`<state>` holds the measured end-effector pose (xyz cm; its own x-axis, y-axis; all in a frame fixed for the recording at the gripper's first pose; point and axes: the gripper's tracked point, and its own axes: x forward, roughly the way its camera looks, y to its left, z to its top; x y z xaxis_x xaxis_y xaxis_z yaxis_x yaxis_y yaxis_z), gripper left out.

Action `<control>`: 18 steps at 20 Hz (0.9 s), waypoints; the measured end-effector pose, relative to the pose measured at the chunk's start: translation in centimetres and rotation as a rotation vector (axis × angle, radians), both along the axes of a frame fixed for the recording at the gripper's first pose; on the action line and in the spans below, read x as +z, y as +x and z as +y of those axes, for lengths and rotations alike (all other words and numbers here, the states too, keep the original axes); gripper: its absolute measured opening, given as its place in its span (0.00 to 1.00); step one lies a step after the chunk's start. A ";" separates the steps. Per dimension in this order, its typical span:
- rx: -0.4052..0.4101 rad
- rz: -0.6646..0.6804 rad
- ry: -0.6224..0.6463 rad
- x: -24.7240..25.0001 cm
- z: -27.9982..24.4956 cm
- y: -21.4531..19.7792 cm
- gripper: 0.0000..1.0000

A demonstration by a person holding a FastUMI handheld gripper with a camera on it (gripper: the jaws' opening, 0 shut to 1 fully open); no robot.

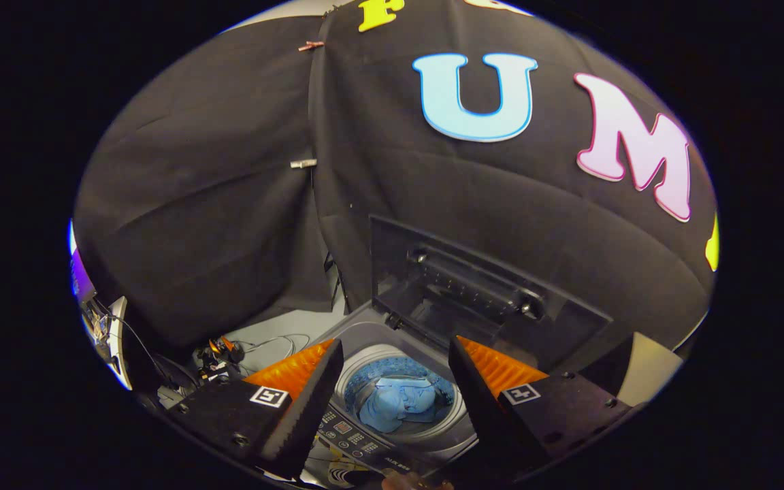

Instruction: Put the clothes into the washing machine and then close the washing machine lid.

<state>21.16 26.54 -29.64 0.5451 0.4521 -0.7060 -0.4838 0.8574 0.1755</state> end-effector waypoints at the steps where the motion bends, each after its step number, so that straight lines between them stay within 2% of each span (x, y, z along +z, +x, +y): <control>1: -0.010 -0.023 0.010 1.6 -0.8 -0.4 0.98; 8: -0.087 -0.224 0.041 11.6 -7.8 -3.5 0.99; 13: -0.232 -0.290 0.083 17.0 -15.7 -5.8 0.99; 18: -0.336 -0.361 0.039 19.7 -23.3 -8.8 0.99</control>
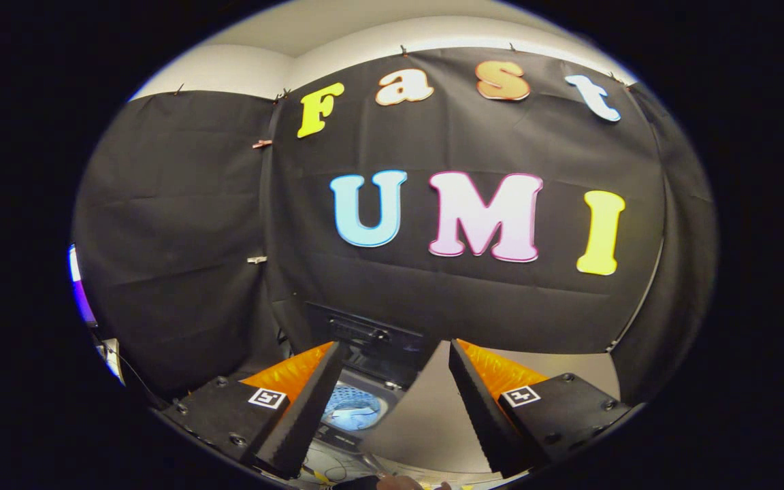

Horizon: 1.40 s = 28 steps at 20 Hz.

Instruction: Put the clothes into the washing machine and then close the washing machine lid.

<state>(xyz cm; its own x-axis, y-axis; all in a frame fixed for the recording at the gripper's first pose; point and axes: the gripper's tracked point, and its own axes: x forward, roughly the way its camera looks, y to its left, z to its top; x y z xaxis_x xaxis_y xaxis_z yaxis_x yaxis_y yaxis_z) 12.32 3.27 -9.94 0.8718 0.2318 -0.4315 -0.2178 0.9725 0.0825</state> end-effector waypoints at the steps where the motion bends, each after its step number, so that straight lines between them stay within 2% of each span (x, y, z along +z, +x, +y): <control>1: -0.024 -0.017 -0.007 0.6 -1.5 -0.5 0.99; 9: -0.235 -0.166 -0.082 6.2 -12.5 -7.0 0.98; 12: -0.282 -0.210 -0.115 7.1 -14.7 -9.5 0.99; 16: -0.329 -0.250 -0.100 7.8 -16.1 -12.5 0.98; 21: -0.335 -0.278 -0.070 7.7 -15.9 -14.6 0.98; 28: -0.324 -0.312 -0.104 8.0 -15.9 -15.5 0.98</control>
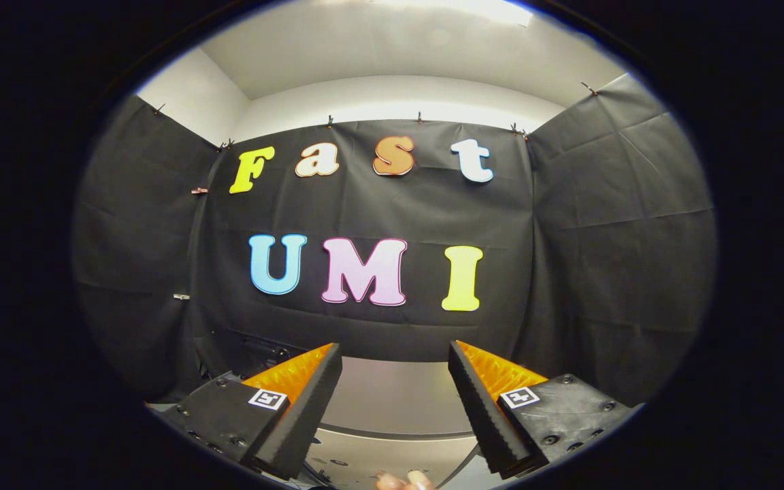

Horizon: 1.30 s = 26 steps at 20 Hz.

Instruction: Put the clothes into the washing machine and then close the washing machine lid.

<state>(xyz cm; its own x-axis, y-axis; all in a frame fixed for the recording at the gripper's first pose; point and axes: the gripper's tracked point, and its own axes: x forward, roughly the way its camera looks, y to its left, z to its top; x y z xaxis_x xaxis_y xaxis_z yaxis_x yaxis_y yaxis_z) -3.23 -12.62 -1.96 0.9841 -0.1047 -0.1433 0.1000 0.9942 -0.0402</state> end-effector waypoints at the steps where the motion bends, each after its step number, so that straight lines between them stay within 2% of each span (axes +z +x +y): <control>1: 0.002 -0.002 0.001 0.1 0.1 -0.1 0.98; 6: 0.006 -0.020 0.014 0.6 0.6 0.1 0.98; 11: 0.048 -0.020 -0.013 0.0 4.4 3.7 0.98; 15: 0.101 -0.003 0.000 -1.0 9.5 9.2 0.98; 19: 0.156 0.056 0.033 -3.7 15.4 16.5 0.98; 23: 0.219 0.157 0.089 -8.0 22.0 23.6 0.98; 26: 0.233 0.228 0.120 -12.5 26.2 29.4 0.98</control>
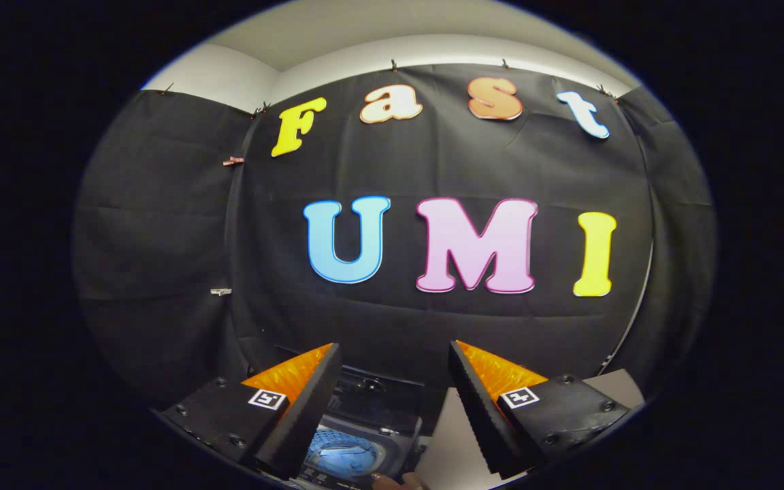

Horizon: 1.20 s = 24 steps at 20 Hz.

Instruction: Put the clothes into the washing machine and then close the washing machine lid.

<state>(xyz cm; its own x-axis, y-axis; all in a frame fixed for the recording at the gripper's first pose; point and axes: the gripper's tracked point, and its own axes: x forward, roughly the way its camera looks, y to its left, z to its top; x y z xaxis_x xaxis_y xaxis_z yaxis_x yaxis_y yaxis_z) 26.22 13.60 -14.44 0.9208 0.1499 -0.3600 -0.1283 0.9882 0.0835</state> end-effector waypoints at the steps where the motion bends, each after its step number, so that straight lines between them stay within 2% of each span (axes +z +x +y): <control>1: -0.012 0.040 0.004 -2.1 0.9 1.9 0.98; 5: -0.024 0.220 0.021 -11.0 4.1 7.3 0.99; 12: -0.076 0.369 0.009 -21.4 5.5 12.8 0.99; 17: -0.087 0.415 0.015 -24.2 5.8 14.0 0.99; 19: -0.092 0.418 0.020 -24.2 5.8 13.7 1.00; 21: -0.131 0.452 0.071 -24.4 5.7 13.0 0.99; 24: -0.131 0.456 0.045 -24.3 5.6 12.0 1.00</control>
<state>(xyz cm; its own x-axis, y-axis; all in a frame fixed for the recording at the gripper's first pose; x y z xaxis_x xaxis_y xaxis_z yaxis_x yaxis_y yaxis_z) 38.20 19.24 -38.69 0.6825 0.0680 -0.7277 0.0567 0.9877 0.1455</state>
